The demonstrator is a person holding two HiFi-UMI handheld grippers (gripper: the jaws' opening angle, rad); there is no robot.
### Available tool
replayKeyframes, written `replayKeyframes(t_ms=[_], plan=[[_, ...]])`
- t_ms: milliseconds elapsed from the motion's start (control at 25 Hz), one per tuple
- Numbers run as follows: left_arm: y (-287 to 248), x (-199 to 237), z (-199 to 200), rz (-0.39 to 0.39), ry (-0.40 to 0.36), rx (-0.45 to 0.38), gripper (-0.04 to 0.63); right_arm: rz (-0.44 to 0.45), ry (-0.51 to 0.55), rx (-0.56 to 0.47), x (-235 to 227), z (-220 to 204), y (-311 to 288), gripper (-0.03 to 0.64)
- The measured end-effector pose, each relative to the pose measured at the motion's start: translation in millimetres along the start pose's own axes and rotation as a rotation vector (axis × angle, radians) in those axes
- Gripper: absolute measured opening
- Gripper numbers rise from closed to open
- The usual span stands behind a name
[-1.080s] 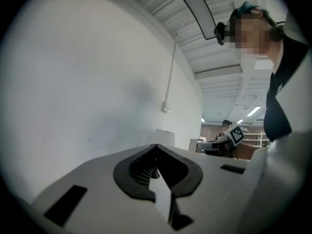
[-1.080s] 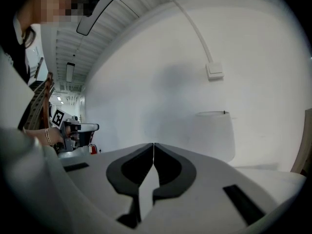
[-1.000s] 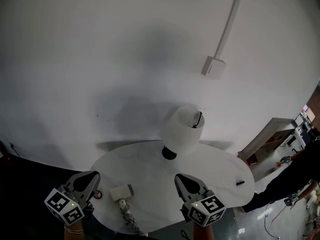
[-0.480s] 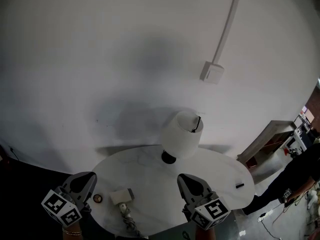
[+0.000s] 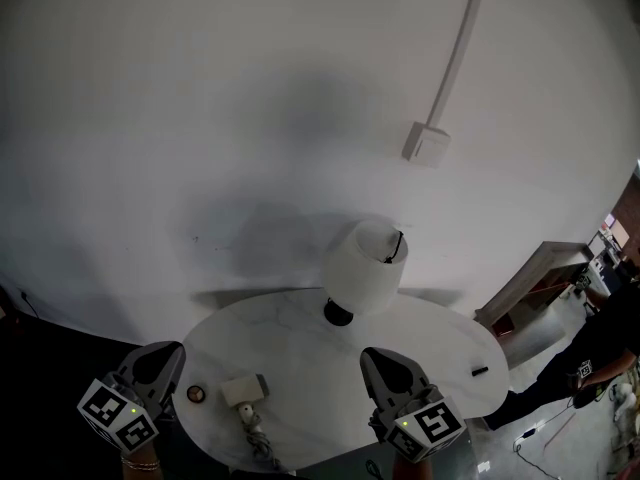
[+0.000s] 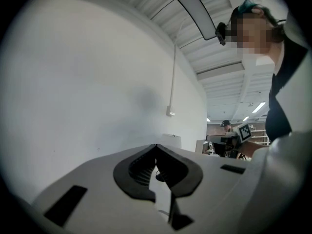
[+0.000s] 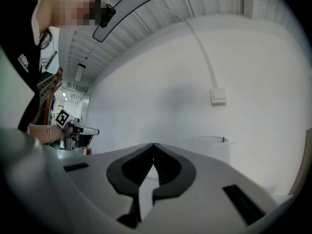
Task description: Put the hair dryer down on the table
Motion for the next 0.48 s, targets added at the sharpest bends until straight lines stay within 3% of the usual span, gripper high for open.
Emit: replayKeyframes(t_ms=[480], plan=[[20.0,10.7,-1.8,0.077,-0.009,0.02,0.017,-0.014,-0.044,-0.054,-0.5,4.1,4.6,0.018]])
Point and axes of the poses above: the fingertips, and each gripper's own axes: y backward along the fingers, x to its left, z out of its top, the point moved 7 cm from there along y, backward along the fingers, and after that the axes turned 9 degrees about -z, right-handed, at the moved point
